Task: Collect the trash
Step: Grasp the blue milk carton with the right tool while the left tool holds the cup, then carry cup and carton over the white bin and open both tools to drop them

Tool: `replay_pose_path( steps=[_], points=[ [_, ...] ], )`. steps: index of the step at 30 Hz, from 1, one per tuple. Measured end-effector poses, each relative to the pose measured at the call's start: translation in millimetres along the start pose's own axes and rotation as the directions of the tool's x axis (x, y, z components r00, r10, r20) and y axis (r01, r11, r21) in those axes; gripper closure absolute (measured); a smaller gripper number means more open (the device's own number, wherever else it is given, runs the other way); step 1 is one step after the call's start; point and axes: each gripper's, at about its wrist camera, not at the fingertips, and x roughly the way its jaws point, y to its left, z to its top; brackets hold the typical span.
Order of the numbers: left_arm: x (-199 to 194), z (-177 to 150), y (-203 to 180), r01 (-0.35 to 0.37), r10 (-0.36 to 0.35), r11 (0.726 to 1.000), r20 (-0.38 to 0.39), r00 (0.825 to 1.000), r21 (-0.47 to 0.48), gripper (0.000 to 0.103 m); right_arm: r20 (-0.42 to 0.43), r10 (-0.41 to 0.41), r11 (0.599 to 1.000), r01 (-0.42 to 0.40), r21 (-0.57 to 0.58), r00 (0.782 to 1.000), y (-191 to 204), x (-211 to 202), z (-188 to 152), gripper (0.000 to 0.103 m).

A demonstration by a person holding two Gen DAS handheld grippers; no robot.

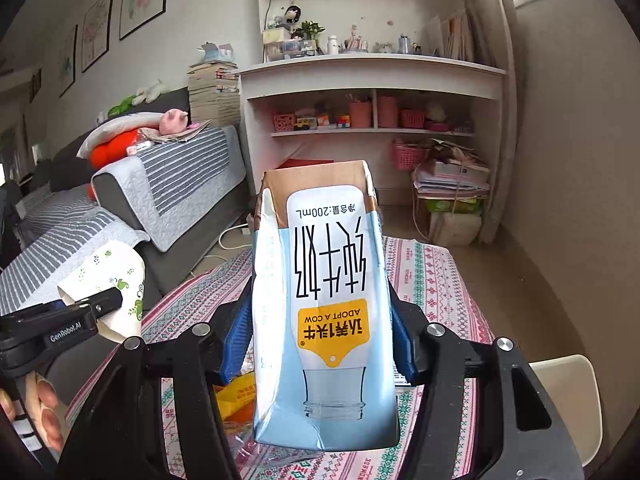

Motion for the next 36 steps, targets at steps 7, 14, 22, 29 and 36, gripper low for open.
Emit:
replay_pose_path(
  steps=[7,14,22,29,36],
  points=[
    [5,-4,-16,0.016,-0.015,1.0,-0.005,1.0,0.027,0.063,0.009,-0.041,0.999,0.041,0.013,0.999,-16,-8,0,0.048],
    [6,-13,-37,0.048,-0.046,0.996,-0.02,0.999,0.07,0.063,0.026,-0.086,0.996,0.085,0.035,0.996,-35,-19,2,0.048],
    [8,-27,-66,0.079,-0.076,0.988,-0.031,0.997,0.132,0.063,0.071,-0.184,0.98,0.177,0.093,0.98,-80,-46,4,0.048],
    [8,-32,-91,0.117,-0.113,0.979,-0.035,0.993,0.166,0.063,0.059,-0.298,0.943,0.284,0.171,0.953,-130,-65,-1,0.048],
    [12,-42,-125,0.171,-0.162,0.964,-0.062,0.985,0.205,0.063,-0.007,-0.401,0.881,0.388,0.271,0.916,-182,-81,-13,0.047]
  ],
)
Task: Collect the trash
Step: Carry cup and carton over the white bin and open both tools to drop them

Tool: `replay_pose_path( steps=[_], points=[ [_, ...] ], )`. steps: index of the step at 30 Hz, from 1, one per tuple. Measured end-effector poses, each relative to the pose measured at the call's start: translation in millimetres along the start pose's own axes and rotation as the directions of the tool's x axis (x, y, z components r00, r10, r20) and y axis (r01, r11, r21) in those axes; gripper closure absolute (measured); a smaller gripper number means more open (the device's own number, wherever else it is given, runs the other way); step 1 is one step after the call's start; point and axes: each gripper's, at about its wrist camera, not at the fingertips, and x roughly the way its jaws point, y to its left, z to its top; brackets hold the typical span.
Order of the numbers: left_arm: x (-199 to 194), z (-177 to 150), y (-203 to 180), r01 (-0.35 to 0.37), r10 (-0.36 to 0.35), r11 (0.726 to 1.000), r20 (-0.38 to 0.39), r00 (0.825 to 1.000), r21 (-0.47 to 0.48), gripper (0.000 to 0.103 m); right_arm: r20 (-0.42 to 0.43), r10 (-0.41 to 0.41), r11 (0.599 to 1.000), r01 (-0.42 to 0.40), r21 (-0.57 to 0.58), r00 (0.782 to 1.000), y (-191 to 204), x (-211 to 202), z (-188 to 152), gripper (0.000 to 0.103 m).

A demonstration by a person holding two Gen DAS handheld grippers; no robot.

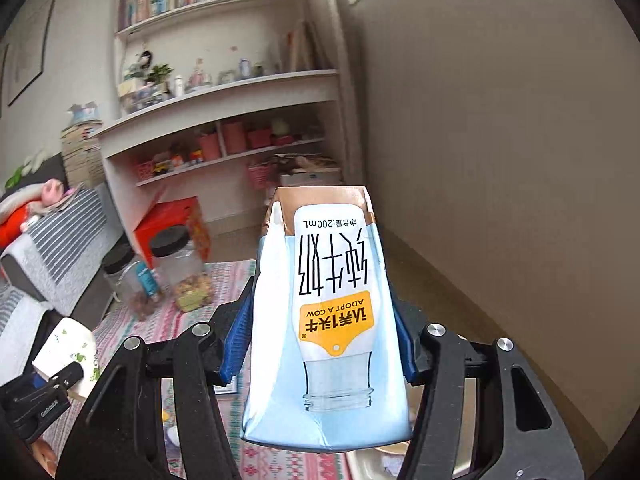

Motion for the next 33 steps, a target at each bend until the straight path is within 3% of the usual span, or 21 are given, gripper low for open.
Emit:
replay_pose_path(
  steps=[2,4,6,14,20,23,24,25,28,33],
  points=[
    [3,-2,-12,0.02,-0.02,1.0,-0.009,1.0,0.019,0.063,-0.02,-0.039,0.999,0.039,0.021,0.999,-14,2,-1,0.044],
    [7,-3,-24,0.045,-0.044,0.998,-0.02,0.999,0.031,0.063,-0.014,-0.076,0.995,0.077,0.066,0.997,-31,1,1,0.027],
    [10,-4,-38,0.078,-0.076,0.996,-0.034,0.996,0.045,0.063,0.002,-0.104,0.99,0.103,0.094,0.995,-45,-3,3,0.022],
    [28,-19,-115,0.221,-0.205,0.969,-0.14,0.969,0.114,0.063,0.005,-0.175,0.965,0.171,0.196,0.984,-83,-14,9,0.016],
    [32,-24,-190,0.35,-0.312,0.916,-0.203,0.928,0.195,0.06,0.012,-0.192,0.943,0.181,0.279,0.981,-105,-23,10,0.015],
    [34,-22,-219,0.448,-0.4,0.871,-0.239,0.885,0.202,0.052,0.029,-0.219,0.931,0.2,0.306,0.975,-116,-32,8,0.014],
    [34,-20,-225,0.457,-0.409,0.866,-0.239,0.88,0.201,0.044,0.034,-0.228,0.929,0.207,0.305,0.973,-118,-35,8,0.014],
    [34,-19,-228,0.462,-0.415,0.865,-0.237,0.878,0.195,0.044,0.039,-0.236,0.93,0.214,0.3,0.971,-119,-36,8,0.014],
    [32,-18,-228,0.448,-0.406,0.877,-0.229,0.885,0.174,0.044,0.043,-0.237,0.933,0.215,0.29,0.971,-119,-39,8,0.013],
    [27,-13,-210,0.324,-0.296,0.924,-0.157,0.942,0.203,0.044,0.005,-0.212,0.948,0.205,0.243,0.977,-105,-29,6,0.011]
  ],
)
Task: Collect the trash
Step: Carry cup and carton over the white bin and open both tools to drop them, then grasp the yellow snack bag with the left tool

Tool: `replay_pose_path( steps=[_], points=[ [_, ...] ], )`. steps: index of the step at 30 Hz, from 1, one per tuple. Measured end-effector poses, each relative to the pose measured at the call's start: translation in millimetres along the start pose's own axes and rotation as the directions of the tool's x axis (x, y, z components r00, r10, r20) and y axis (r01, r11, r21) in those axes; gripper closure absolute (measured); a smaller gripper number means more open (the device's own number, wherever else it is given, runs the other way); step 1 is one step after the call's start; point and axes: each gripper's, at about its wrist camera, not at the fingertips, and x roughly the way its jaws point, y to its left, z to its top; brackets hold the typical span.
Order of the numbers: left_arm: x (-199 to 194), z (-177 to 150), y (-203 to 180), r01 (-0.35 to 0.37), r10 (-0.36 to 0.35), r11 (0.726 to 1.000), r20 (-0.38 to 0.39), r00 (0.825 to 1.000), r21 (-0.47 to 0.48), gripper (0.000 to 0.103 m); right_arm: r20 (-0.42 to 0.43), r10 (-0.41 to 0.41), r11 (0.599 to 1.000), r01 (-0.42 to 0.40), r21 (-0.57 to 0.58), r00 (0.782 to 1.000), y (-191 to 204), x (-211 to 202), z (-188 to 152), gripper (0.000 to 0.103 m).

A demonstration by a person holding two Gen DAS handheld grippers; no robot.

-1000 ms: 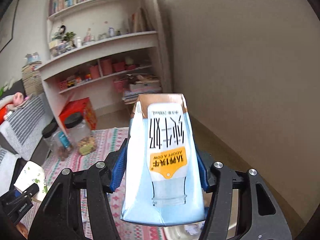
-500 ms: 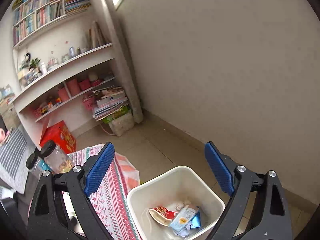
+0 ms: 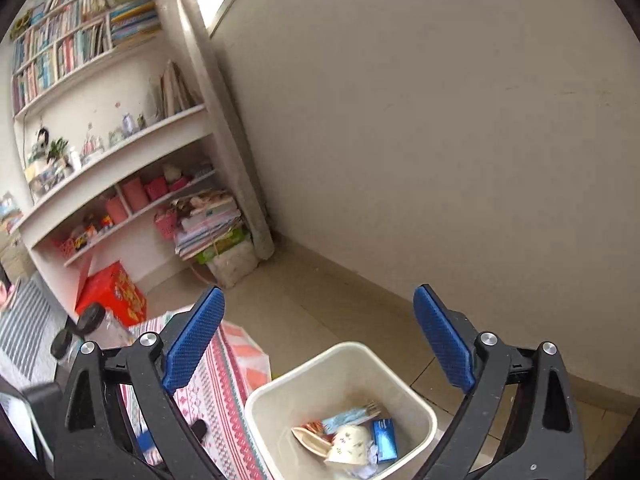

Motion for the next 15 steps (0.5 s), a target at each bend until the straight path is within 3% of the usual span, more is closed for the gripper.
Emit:
replay_pose_path(
  steps=[6,10,15],
  points=[
    [-17,4,27,-0.124,0.123,0.992,0.056,0.991,0.011,0.034,-0.02,-0.028,0.99,0.025,-0.142,0.999,40,6,-15,0.007],
    [-28,3,50,-0.201,0.2,0.98,0.08,0.976,0.002,0.024,-0.012,-0.066,0.969,0.061,-0.238,0.998,71,10,-29,0.007],
    [-39,-2,82,-0.274,0.276,0.961,0.086,0.957,-0.029,0.02,-0.007,-0.057,0.952,0.052,-0.302,0.998,102,11,-44,0.007]
  ],
)
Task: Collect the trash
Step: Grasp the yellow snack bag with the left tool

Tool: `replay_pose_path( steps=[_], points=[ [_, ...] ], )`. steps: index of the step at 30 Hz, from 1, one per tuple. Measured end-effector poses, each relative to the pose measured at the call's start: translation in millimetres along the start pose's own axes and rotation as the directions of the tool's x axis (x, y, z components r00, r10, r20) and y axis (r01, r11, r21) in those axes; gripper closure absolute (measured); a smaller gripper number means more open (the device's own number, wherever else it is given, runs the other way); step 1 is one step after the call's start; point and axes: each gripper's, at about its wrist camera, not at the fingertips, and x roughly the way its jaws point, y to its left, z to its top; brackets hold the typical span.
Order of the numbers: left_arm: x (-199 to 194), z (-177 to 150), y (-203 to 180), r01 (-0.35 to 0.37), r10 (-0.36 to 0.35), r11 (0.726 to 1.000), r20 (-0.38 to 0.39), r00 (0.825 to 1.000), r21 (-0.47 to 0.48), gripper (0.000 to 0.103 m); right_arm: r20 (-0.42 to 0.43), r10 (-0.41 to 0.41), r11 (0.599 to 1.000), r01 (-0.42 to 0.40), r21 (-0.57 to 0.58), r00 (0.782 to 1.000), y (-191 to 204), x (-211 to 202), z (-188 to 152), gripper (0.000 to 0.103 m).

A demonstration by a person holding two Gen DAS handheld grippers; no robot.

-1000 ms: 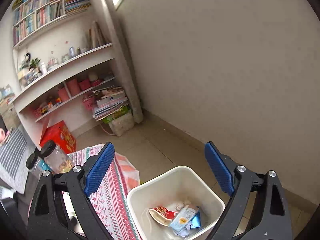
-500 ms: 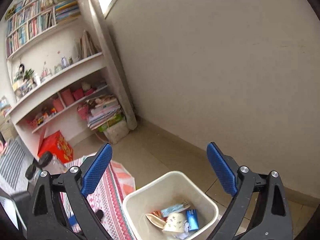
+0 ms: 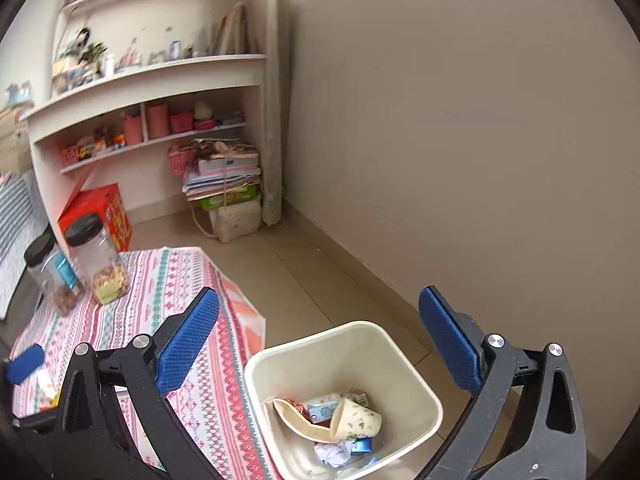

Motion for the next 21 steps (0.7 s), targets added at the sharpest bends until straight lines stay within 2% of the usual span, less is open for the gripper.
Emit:
replay_pose_path(
  steps=[7,12,14,17,19,21],
  points=[
    [7,-7,48,-0.089,0.088,0.995,-0.037,0.995,-0.052,0.016,-0.027,0.039,0.995,-0.041,-0.089,0.999,47,1,-11,0.007],
    [28,-13,87,-0.161,0.151,0.984,-0.124,0.981,-0.071,0.016,-0.056,0.078,0.989,-0.085,-0.122,0.995,71,3,-16,0.007],
    [42,-16,107,-0.197,0.182,0.978,-0.175,0.968,-0.074,0.016,-0.071,0.1,0.985,-0.109,-0.135,0.992,81,5,-18,0.007],
    [68,-19,140,-0.251,0.223,0.965,-0.269,0.937,-0.074,0.016,-0.103,0.132,0.978,-0.146,-0.151,0.986,96,9,-22,0.007],
    [83,-24,164,-0.271,0.225,0.957,-0.334,0.915,-0.1,0.016,-0.147,0.171,0.971,-0.192,-0.145,0.974,105,14,-26,0.007],
    [100,-33,192,-0.277,0.195,0.95,-0.421,0.886,-0.143,0.016,-0.204,0.215,0.962,-0.243,-0.124,0.955,112,19,-30,0.007]
  ],
)
